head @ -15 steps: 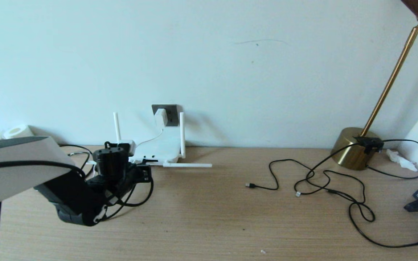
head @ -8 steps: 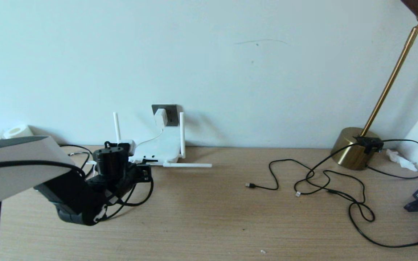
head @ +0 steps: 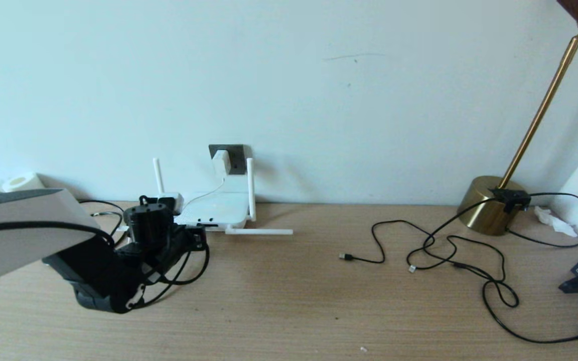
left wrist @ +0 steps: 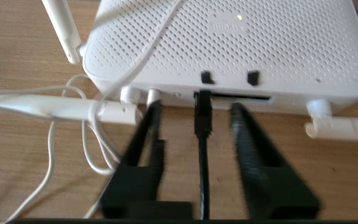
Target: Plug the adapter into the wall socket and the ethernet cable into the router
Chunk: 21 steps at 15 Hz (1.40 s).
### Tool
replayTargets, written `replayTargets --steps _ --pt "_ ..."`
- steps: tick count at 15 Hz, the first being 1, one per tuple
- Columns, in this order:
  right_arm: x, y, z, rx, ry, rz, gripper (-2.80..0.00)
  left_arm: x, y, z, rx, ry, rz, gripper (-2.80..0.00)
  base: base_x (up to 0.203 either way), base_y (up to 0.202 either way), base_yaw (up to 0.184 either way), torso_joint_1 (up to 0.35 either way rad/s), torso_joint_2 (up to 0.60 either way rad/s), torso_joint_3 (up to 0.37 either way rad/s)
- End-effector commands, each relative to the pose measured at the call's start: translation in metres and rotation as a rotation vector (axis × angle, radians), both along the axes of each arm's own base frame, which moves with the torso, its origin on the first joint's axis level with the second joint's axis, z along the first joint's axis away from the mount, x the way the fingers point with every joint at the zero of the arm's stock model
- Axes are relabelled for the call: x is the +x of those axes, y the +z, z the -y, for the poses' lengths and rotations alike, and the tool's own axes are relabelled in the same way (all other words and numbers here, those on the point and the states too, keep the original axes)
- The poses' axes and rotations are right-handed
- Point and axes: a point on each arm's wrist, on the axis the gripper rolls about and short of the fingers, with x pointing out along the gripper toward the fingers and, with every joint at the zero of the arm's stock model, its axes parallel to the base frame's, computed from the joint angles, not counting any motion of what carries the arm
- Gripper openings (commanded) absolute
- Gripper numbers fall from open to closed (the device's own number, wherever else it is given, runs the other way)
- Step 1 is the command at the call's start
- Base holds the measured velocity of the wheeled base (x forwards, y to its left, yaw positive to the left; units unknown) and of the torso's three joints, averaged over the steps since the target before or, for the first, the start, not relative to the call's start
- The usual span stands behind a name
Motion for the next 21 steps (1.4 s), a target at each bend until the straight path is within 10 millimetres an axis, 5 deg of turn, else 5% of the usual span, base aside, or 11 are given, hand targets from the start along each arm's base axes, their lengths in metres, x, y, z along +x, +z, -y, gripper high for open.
replayTargets --steps 1,13,18,19,21 --pt "0.0 0.0 0.0 0.0 0.0 -0.002 -2.8 -0.002 0.002 0.0 0.0 0.001 0.002 0.0 0.0 0.0 0.0 0.0 0.0 0.0" --pt "0.0 0.0 0.0 0.0 0.0 -0.002 -2.8 -0.03 0.004 0.003 0.018 -0.028 0.001 0.0 0.0 0.0 0.0 0.0 0.0 0.0" --pt "0.0 0.0 0.0 0.003 0.0 -0.002 -2.8 -0.066 0.034 0.019 0.006 -0.097 0.058 0.0 0.0 0.0 0.0 0.0 0.0 0.0" --pt "0.0 0.0 0.0 0.001 0.0 -0.004 -2.8 -0.073 0.04 0.019 0.003 -0.101 0.071 -2.8 0.0 0.0 0.0 0.0 0.0 0.0" --pt "0.0 0.0 0.0 0.001 0.0 -0.004 -2.8 -0.086 0.056 0.018 -0.003 -0.091 0.114 -2.8 0.0 0.0 0.0 0.0 0.0 0.0"
